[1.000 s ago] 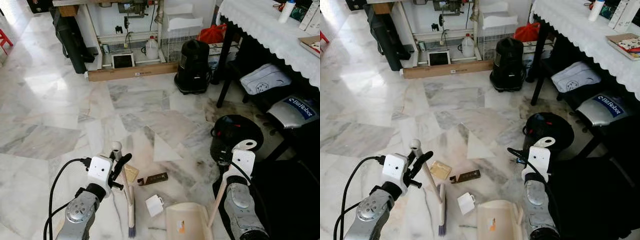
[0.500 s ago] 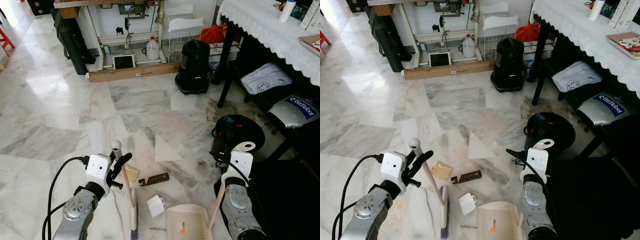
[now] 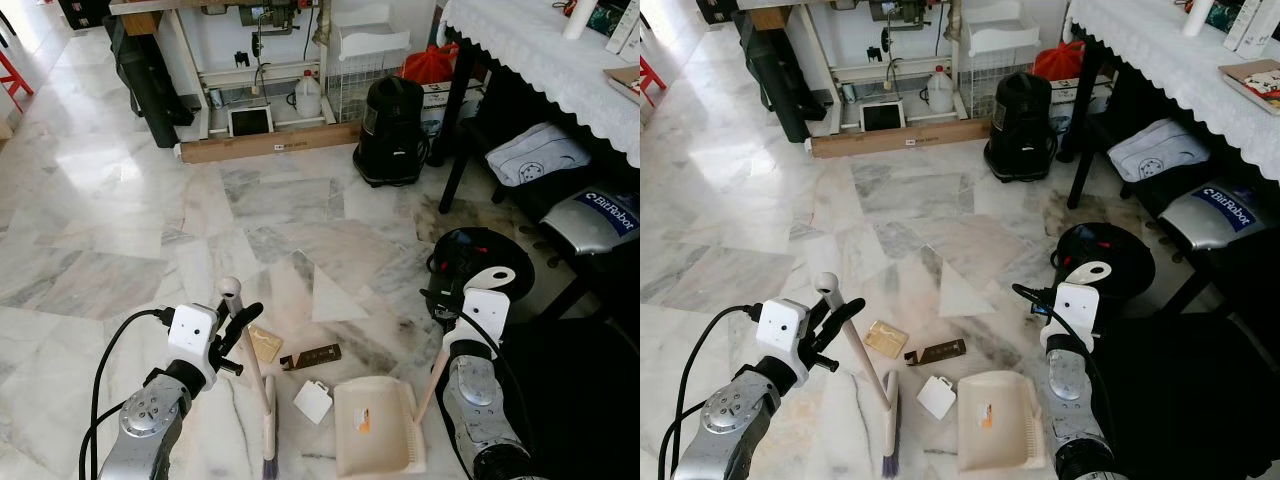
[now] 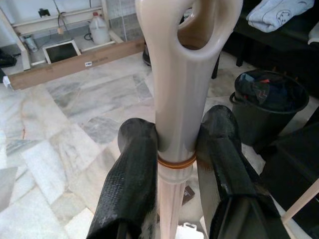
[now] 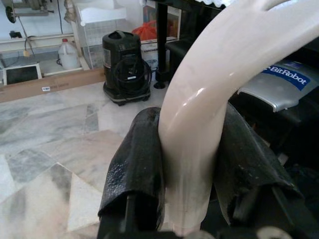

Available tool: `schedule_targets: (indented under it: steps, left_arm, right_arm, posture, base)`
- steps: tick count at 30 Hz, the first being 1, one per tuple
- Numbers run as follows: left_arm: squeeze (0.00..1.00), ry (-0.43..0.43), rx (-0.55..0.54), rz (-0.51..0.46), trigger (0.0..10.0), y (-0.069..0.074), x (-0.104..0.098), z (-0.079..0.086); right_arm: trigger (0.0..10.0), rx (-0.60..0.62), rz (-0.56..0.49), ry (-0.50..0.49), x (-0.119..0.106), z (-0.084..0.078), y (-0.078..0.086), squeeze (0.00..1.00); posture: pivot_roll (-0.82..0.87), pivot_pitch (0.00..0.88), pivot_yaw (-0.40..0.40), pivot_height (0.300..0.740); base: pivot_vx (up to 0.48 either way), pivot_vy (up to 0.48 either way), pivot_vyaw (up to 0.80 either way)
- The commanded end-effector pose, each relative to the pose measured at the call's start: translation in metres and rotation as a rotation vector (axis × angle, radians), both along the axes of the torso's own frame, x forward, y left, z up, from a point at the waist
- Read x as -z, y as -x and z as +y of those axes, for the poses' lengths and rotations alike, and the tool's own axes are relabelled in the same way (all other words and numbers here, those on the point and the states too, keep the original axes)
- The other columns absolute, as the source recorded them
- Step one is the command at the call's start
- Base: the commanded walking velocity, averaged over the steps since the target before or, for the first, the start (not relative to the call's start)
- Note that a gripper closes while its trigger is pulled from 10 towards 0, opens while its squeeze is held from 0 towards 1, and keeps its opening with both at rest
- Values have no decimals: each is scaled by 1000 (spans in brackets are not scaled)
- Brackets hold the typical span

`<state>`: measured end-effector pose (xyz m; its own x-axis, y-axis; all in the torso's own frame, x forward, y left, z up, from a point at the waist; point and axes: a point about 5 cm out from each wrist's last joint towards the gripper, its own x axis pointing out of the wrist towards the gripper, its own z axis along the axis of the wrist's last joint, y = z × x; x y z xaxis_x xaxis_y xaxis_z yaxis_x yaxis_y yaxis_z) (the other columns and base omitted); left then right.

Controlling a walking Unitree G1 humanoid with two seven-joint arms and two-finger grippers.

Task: Sweep floor

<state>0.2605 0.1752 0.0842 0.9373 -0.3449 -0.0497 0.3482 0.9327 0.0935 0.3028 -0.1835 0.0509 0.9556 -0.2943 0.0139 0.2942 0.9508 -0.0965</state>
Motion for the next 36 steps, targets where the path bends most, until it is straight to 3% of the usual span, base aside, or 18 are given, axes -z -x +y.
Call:
schedule_targets:
  steps: [1, 17, 30, 36]
  left_arm:
    - [0, 2, 4, -11, 10000, 1, -5, 4]
    - [0, 26, 80, 30, 10000, 4, -9, 2]
    - [0, 56, 208, 79, 10000, 2, -14, -2]
    - [0, 101, 318, 120, 10000, 5, -18, -11]
  right_arm:
    - [10000, 7, -7, 3, -1, 0, -2, 0]
    - [10000, 30, 27, 19, 8, 3, 1, 0]
    - [10000, 40, 41, 26, 11, 2, 2, 0]
    - [10000, 35, 41, 25, 10, 4, 1, 0]
  posture:
    - [119, 120, 62, 740]
    - [142, 119, 76, 740]
    - [139, 97, 74, 740]
    - [135, 88, 74, 740]
  base:
    - [0, 0, 0]
    - [0, 0, 0]
    - [0, 0, 0]
    - [0, 0, 0]
